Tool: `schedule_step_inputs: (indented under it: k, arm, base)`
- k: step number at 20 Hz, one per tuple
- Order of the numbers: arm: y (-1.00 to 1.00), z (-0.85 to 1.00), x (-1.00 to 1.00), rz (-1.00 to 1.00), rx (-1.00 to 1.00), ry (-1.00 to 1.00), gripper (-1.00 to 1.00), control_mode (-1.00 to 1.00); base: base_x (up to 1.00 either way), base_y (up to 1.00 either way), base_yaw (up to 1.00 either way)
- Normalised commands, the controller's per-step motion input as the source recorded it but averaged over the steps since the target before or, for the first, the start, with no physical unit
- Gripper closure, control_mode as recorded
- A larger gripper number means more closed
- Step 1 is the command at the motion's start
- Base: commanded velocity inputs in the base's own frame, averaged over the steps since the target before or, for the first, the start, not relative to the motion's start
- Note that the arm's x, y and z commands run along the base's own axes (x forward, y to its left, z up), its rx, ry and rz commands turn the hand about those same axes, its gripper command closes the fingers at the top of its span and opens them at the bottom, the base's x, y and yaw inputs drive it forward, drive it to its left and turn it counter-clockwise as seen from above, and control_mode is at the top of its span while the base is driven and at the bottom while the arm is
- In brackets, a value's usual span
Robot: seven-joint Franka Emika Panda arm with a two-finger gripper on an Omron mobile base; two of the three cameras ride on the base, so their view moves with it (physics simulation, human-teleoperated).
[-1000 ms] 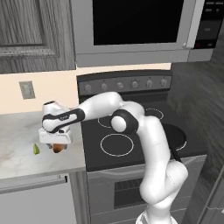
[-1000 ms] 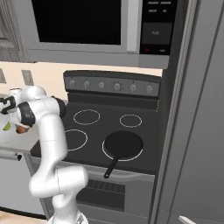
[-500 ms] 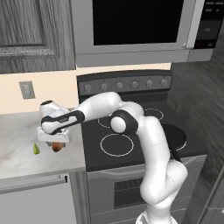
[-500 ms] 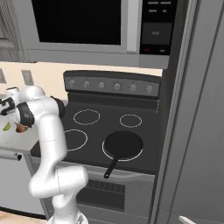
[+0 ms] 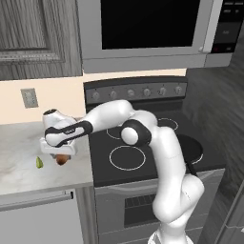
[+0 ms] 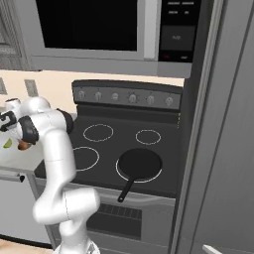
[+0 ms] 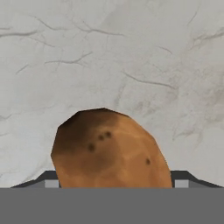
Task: Put the lemon wedge and potato in the pan. Then turn on the front right burner and set the heat to medium.
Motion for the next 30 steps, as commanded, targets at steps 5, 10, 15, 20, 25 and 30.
schedule_step_inputs:
  k: [5, 10, 15, 20, 25, 30]
  arm:
    - [-0.29, 0.62, -0.06, -0.04, -0.04, -0.23, 1.0, -1.0]
    - [-0.89, 0.67, -0.27, -0.09, 0.0, -0.1, 1.0, -1.0]
    - [-1.0, 0.11, -0.34, -0.11, 0.0, 0.0, 1.0, -1.0]
    - [-1.0, 0.11, -0.21, -0.08, 0.02, 0.0, 1.0, -1.0]
    - [-1.0, 0.28, -0.27, -0.09, 0.0, -0.01, 1.0, -1.0]
    - [-0.95, 0.42, -0.24, -0.06, 0.03, -0.03, 1.0, -1.0]
  base:
    - [0.0, 0.0, 0.0]
    - [0.0, 0.0, 0.0]
    - [0.0, 0.0, 0.0]
    - [0.0, 0.0, 0.0]
    - [0.0, 0.0, 0.0]
    - [0.0, 0.0, 0.0]
